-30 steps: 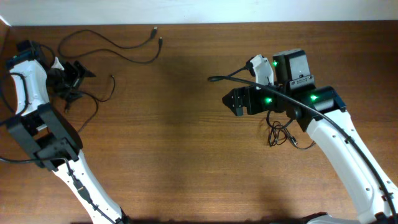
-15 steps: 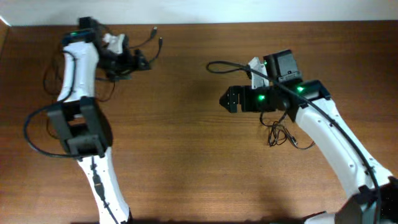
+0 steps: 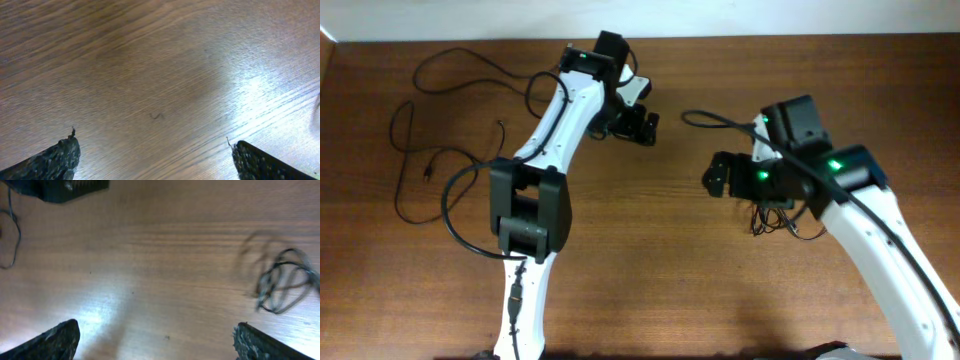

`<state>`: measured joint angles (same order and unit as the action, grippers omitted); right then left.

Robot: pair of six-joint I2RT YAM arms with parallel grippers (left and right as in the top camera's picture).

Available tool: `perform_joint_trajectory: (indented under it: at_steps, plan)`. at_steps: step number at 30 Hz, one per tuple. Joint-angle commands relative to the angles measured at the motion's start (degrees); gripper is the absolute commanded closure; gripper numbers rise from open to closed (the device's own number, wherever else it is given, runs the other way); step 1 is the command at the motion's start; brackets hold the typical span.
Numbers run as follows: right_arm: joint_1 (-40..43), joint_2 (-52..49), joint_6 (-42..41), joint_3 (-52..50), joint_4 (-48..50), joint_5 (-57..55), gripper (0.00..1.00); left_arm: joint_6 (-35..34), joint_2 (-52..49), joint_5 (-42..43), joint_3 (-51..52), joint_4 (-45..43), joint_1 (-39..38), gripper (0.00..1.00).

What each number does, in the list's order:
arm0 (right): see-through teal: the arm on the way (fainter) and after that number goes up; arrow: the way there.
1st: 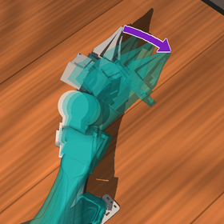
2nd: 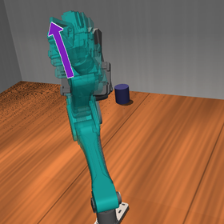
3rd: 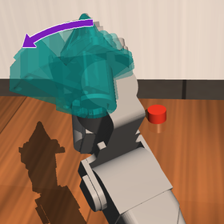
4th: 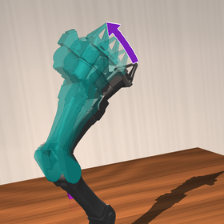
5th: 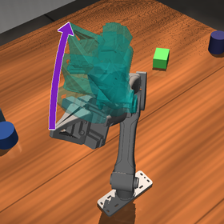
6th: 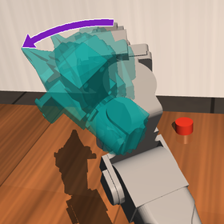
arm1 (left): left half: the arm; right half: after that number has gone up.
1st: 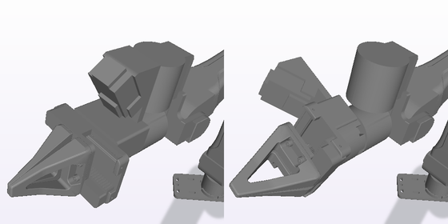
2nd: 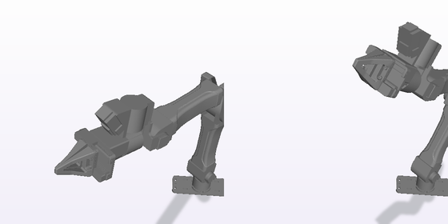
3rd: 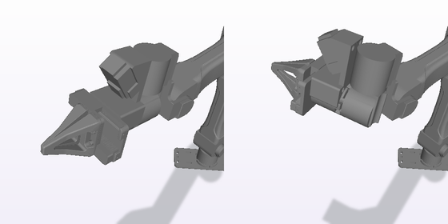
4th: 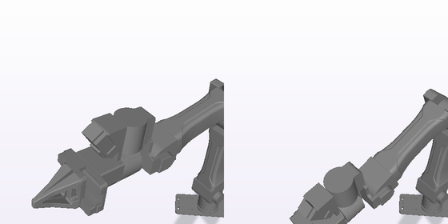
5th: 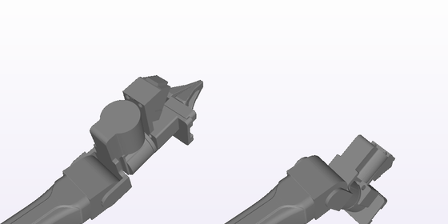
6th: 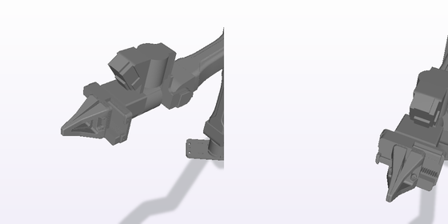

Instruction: Untangle cables

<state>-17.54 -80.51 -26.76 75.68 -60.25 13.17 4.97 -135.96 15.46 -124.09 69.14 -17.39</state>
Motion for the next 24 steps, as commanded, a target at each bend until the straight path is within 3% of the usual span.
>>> perform_joint_trajectory:
  at_steps: [1, 3, 8, 10, 13, 15, 24]
  plan:
    - [0.4, -0.2, -1.8, 0.2, -6.4, -15.9, 0.02, 0.9, 1.9, -2.0, -0.4, -0.5, -1.6, 0.01]
    - [0.4, -2.7, -2.3, -0.3, -10.5, -16.7, 0.01, 0.9, 1.9, -2.1, -0.4, -0.4, -1.9, 0.01]
    - [0.4, -7.4, -2.3, -2.8, -9.4, -16.4, 0.01, 0.3, 1.9, -5.3, 0.4, -0.4, -0.5, 0.01]
    - [0.4, -9.4, -2.2, -4.5, -6.6, -16.5, 0.12, 0.3, 1.9, -5.1, 0.4, -0.5, -0.4, 0.01]
    - [0.4, -12.7, -2.2, -6.7, -2.7, -16.5, 0.41, 0.3, 1.9, -5.0, 0.4, -0.5, -0.6, 0.01]
    - [0.4, -15.3, -2.2, -7.1, -0.9, -16.5, 0.5, 0.3, 1.9, -5.0, 0.4, -0.5, -0.6, 0.01]
    - [6.0, -21.3, 2.9, -8.7, 1.7, -12.8, 0.56, 0.3, 1.9, -5.0, 0.4, -0.5, -0.6, 0.01]
